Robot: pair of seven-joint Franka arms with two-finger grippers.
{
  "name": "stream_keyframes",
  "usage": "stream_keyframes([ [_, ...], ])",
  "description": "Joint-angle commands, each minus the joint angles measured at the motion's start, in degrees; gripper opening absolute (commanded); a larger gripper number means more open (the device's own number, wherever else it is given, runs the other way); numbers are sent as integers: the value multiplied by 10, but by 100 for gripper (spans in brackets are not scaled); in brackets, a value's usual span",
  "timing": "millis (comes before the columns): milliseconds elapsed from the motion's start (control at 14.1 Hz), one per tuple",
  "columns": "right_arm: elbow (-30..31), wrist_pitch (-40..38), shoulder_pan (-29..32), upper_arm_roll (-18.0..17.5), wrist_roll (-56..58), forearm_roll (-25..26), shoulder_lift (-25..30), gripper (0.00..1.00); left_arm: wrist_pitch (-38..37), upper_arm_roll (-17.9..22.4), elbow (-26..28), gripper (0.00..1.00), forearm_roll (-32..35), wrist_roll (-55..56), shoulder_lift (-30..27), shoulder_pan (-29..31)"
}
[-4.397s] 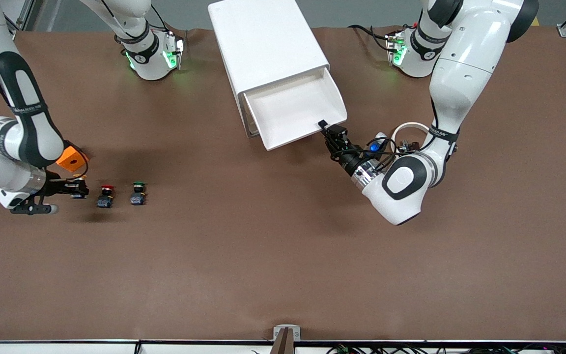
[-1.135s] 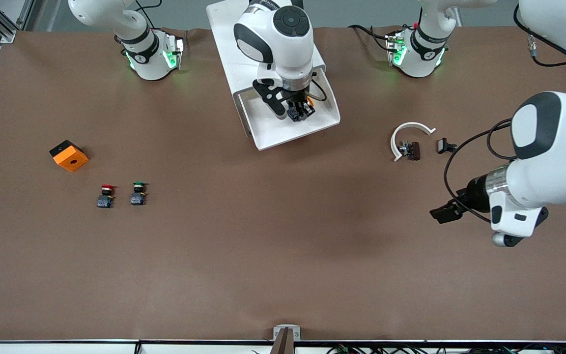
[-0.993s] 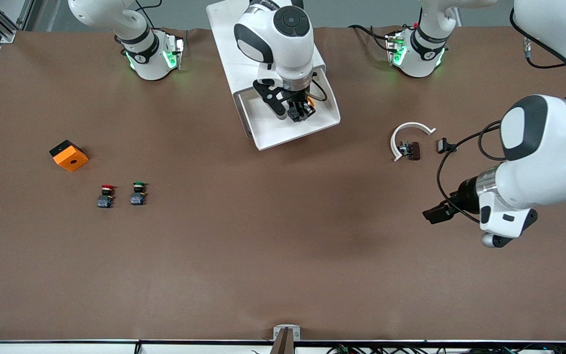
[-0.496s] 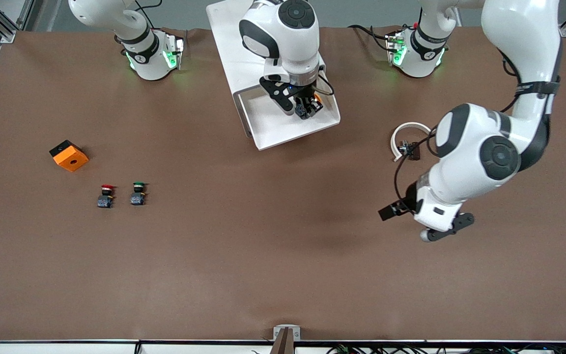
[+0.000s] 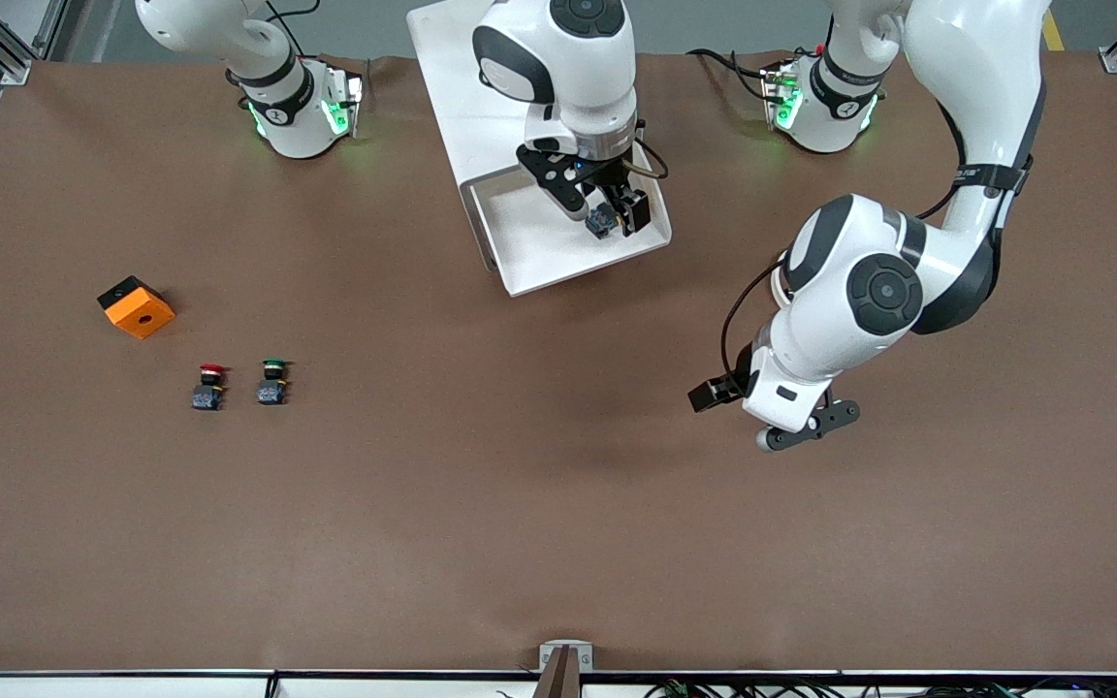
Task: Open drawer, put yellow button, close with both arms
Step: 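Withdraw the right gripper while the left gripper pushes the drawer inward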
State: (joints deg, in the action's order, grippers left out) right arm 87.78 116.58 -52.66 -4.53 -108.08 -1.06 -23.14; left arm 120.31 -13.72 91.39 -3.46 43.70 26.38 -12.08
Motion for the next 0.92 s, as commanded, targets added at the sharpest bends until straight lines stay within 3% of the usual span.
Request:
stream_keyframes([
  [0, -45, -58, 29, -2, 60, 0, -6, 100, 6, -3, 12, 100, 13, 40, -12, -17],
  [284, -84, -163, 78, -4, 172, -3, 15, 100, 2, -3, 19, 100, 13, 78, -13, -53],
  [496, -117, -236, 140, -2, 281, -55, 30, 100, 2, -2, 19, 100, 14, 99, -14, -79],
  [851, -132, -346, 230, 0, 465, -54, 53, 100, 1, -3, 19, 100, 30, 164, -19, -114],
])
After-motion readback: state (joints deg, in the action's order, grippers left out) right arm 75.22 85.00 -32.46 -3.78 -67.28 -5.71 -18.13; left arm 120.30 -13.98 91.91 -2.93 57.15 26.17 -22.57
